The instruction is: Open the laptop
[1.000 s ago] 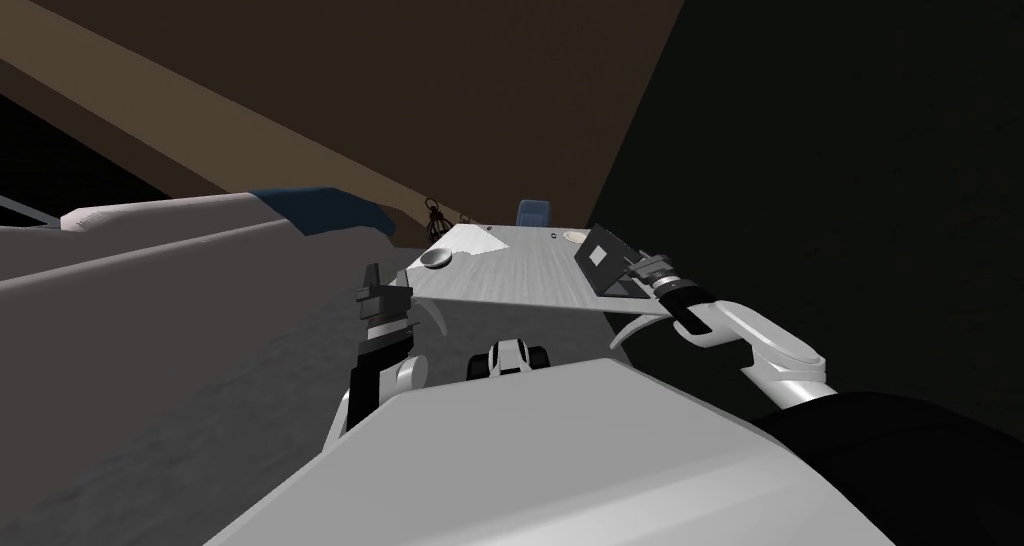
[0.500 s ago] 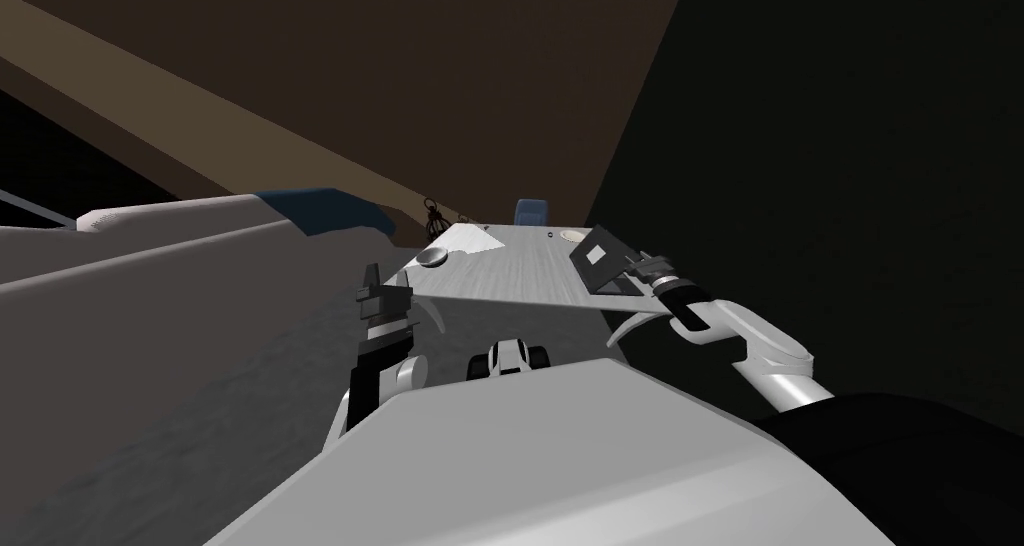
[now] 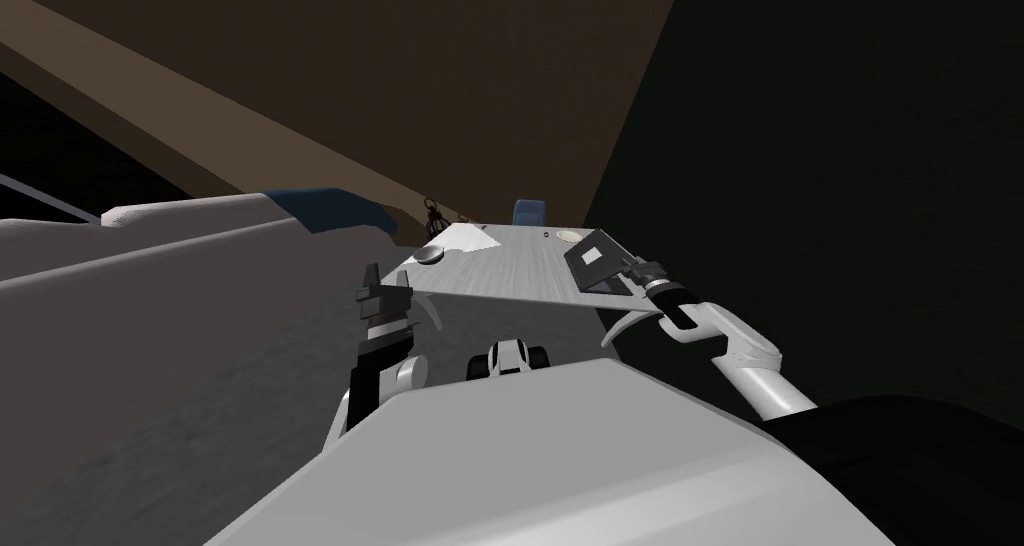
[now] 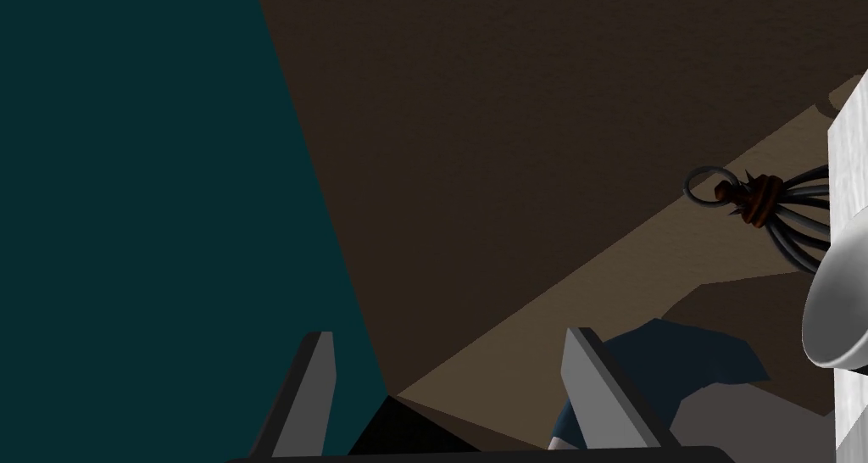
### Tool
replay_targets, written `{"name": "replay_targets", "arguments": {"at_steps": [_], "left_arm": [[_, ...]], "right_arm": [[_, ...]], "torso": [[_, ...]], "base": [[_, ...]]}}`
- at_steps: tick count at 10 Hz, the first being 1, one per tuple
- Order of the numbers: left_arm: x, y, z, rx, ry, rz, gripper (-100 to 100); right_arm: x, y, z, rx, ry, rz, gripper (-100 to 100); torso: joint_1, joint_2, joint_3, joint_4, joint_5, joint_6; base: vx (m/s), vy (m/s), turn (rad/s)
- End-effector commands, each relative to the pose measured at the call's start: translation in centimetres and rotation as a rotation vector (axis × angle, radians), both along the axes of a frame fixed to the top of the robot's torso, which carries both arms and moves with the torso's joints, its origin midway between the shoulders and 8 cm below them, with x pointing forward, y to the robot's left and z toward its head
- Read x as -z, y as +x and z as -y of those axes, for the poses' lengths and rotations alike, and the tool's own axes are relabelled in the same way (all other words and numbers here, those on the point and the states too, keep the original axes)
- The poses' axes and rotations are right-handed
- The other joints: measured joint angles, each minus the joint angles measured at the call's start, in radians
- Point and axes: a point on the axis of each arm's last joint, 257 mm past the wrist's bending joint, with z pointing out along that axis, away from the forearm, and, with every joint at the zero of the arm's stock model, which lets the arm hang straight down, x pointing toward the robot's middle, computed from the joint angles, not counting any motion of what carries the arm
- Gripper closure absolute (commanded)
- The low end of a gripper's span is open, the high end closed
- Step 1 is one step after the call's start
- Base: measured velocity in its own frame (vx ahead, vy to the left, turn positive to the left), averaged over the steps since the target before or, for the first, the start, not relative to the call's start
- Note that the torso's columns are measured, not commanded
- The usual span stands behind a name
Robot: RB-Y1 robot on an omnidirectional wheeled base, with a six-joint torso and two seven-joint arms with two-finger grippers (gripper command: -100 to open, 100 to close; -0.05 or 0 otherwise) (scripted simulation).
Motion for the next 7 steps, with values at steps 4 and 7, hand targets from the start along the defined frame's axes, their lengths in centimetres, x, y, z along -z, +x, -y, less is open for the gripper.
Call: {"name": "replay_targets", "arguments": {"at_steps": [4, 7], "left_arm": [[0.0, 0.0, 0.0, 0.0, 0.0, 0.0, 0], [0.0, 0.0, 0.0, 0.0, 0.0, 0.0, 0]], "right_arm": [[4.2, 0.4, -0.5, 0.01, 0.229, 0.036, 100], [6.9, 0.8, -1.5, 0.012, 0.354, 0.057, 100]], "torso": [[0.001, 0.0, -0.001, 0.003, 0.004, -0.001], [0.005, -0.002, -0.002, 0.002, 0.004, -0.003]], "base": [[-0.03, -0.083, 0.005], [-0.025, -0.096, 0.001]]}}
